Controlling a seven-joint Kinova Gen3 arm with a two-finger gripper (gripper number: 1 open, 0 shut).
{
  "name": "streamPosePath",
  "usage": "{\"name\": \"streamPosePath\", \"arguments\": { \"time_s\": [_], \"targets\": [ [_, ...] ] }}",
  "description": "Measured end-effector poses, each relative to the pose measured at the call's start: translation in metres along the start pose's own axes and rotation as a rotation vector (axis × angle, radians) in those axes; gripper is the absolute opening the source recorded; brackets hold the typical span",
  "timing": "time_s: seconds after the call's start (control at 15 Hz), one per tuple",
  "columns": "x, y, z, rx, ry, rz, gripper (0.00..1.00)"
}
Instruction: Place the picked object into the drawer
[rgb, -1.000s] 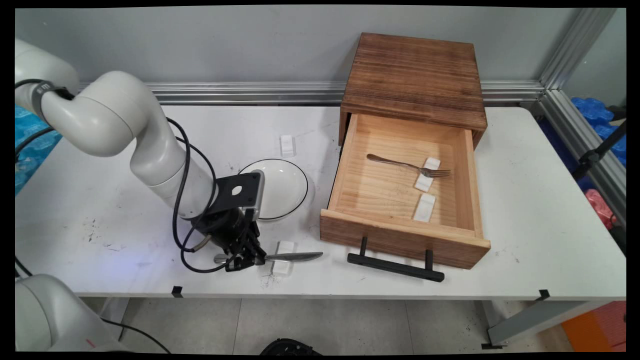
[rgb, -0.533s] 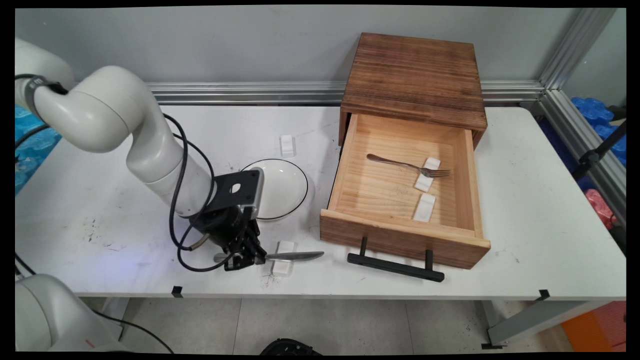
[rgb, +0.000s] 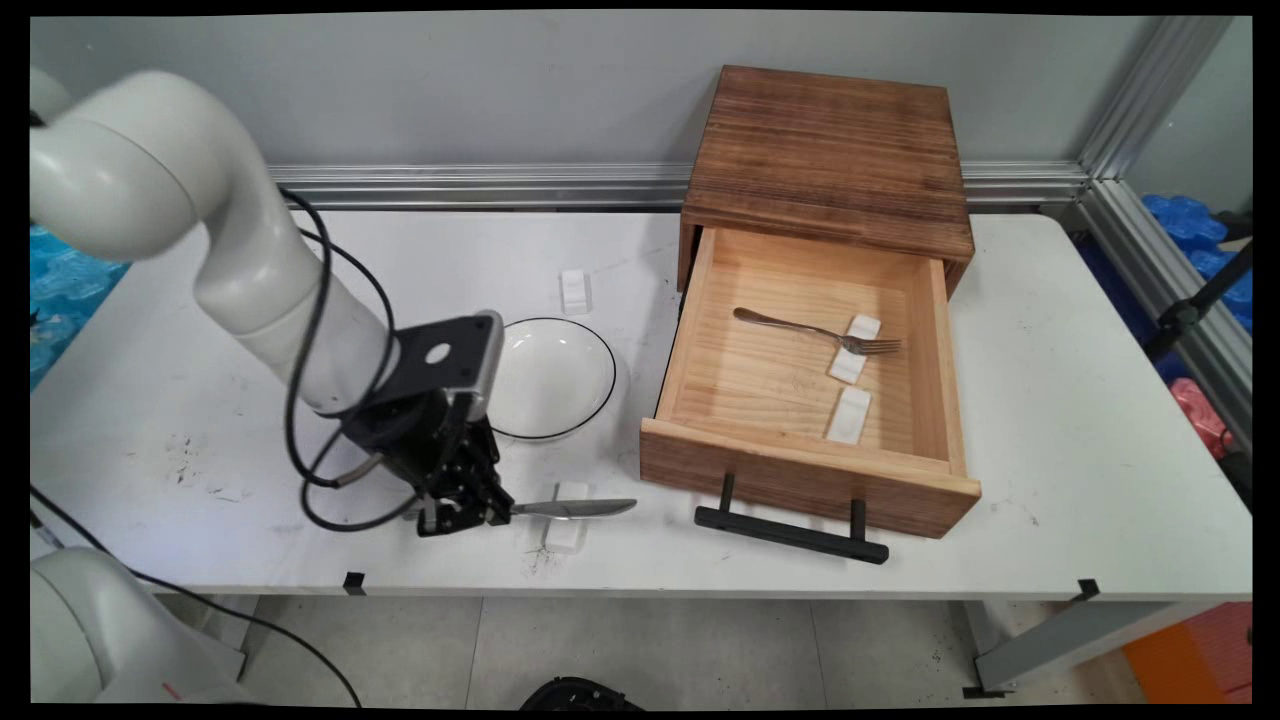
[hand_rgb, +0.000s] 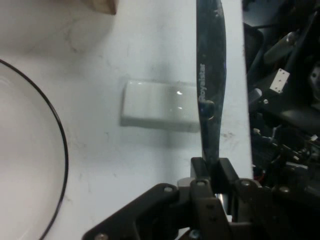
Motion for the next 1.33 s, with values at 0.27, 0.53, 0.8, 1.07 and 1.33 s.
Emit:
{"name": "streamPosePath", "arguments": {
  "time_s": [0.27,0.53,0.8,1.07,1.33],
  "targets": [
    [0.002,0.001,-0.031,-0.007,0.005,0.026,0.00],
    [0.008,-0.007,-0.054,0.001,0.016,0.046,0.00],
    [0.022,-0.024,-0.080,0.020,0.039,0.068,0.00],
    [0.042,-0.044,-0.100,0.045,0.068,0.094,0.00],
    [0.070,-0.065,-0.110,0.072,0.100,0.127,0.00]
  ]
}}
